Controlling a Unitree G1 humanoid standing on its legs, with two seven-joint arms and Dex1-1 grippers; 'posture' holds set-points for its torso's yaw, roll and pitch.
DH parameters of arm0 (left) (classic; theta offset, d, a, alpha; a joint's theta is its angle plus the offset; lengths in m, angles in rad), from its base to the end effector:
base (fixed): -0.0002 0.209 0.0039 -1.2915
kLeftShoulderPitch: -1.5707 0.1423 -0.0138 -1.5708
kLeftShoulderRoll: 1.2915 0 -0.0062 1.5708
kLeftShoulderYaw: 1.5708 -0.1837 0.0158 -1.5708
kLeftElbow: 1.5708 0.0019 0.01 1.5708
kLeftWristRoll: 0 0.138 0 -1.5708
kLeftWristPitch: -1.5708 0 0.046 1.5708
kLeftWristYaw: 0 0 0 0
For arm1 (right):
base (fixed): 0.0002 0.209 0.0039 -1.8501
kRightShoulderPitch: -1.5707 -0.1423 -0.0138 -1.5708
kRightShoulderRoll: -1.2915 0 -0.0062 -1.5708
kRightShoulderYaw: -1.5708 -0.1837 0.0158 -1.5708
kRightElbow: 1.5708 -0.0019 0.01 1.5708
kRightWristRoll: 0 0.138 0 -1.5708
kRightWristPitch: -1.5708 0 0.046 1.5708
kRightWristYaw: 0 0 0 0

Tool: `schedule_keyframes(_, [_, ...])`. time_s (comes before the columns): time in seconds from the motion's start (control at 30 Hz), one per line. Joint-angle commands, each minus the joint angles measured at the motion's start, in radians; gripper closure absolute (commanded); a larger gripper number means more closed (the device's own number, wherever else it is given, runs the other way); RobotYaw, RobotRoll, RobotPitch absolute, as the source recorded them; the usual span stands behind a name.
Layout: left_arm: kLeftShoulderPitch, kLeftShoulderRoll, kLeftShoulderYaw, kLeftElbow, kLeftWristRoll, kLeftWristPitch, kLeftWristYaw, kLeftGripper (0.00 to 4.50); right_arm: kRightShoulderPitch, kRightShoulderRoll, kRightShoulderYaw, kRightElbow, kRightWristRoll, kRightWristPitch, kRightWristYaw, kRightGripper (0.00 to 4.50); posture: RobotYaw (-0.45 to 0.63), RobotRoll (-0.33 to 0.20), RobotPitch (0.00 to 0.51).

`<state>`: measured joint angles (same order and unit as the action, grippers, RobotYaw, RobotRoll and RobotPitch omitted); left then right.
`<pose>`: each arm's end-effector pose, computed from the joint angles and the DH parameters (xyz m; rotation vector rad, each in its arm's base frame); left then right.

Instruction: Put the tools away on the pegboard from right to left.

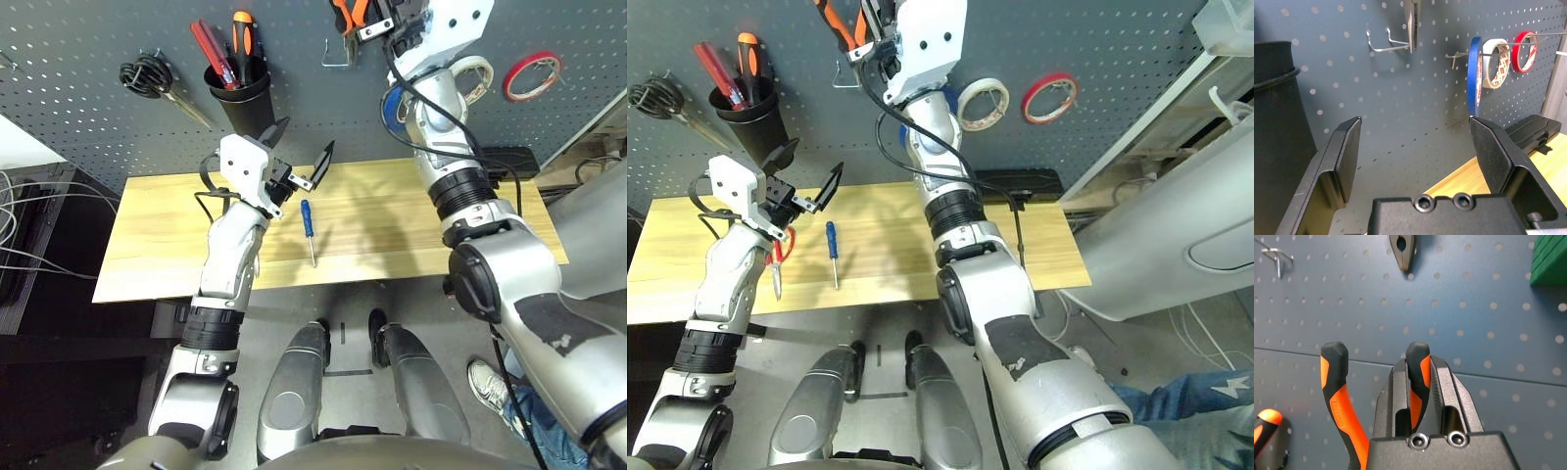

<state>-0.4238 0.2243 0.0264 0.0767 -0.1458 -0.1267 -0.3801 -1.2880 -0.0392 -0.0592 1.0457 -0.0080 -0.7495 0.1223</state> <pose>0.2737 0.1715 0.1380 0.1566 -0.4498 -0.4391 0.3540 -0.0708 0.2535 -0.1032 -0.9486 0.3846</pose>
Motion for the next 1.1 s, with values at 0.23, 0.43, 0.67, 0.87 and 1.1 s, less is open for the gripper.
schedule_keyframes(0.23, [0.039,0.009,0.001,-0.023,0.014,0.000,0.014,0.00,-0.052,0.021,0.000,0.056,-0.009,-0.053,-0.025,4.08,0.21,0.000,0.266])
schedule_keyframes(0.43, [0.046,0.013,-0.002,-0.022,0.013,-0.001,0.014,0.00,-0.068,0.045,-0.012,-0.012,0.038,-0.027,0.012,4.08,0.20,0.000,0.268])
schedule_keyframes(0.67, [0.039,0.010,-0.010,-0.006,0.015,-0.007,0.011,0.00,-0.076,0.060,-0.017,-0.106,0.076,-0.007,0.045,4.08,0.19,0.000,0.266])
schedule_keyframes(0.87, [0.040,0.008,-0.011,-0.005,0.020,-0.009,0.013,0.00,-0.085,0.063,-0.021,-0.109,0.087,0.008,0.043,4.08,0.19,0.000,0.267])
schedule_keyframes(1.1, [0.055,0.011,-0.007,-0.016,0.021,-0.009,0.016,0.00,-0.069,0.068,-0.012,-0.106,0.079,0.005,0.041,4.08,0.20,0.000,0.272])
